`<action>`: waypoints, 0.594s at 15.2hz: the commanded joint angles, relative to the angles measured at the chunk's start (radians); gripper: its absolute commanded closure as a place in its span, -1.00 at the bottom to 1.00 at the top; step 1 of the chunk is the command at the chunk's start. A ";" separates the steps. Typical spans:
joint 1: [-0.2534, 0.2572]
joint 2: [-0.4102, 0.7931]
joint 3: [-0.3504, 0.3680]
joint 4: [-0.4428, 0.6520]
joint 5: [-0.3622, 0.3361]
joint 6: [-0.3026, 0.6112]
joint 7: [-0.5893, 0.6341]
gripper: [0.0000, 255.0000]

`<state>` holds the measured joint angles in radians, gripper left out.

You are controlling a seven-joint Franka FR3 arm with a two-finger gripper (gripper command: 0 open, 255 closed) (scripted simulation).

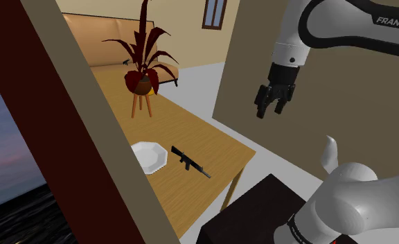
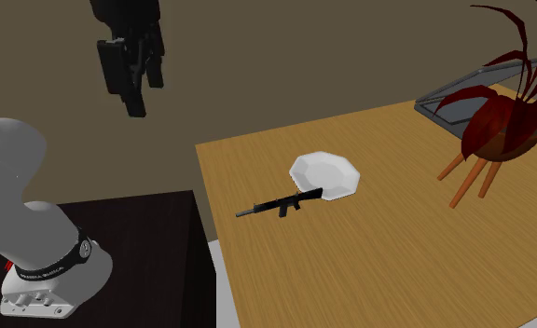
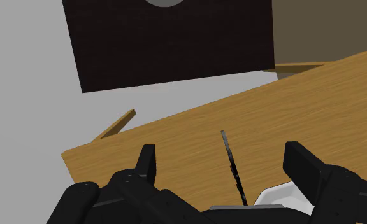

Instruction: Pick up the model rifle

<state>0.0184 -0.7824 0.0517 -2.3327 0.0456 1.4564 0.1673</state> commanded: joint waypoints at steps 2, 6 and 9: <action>0.003 0.013 0.003 -0.021 0.000 0.037 -0.005 -1.00; 0.014 0.083 0.016 -0.092 0.002 0.186 -0.023 -1.00; 0.022 0.150 0.027 -0.130 0.003 0.300 -0.036 -1.00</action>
<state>0.0387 -0.6529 0.0777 -2.4446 0.0503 1.7122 0.1392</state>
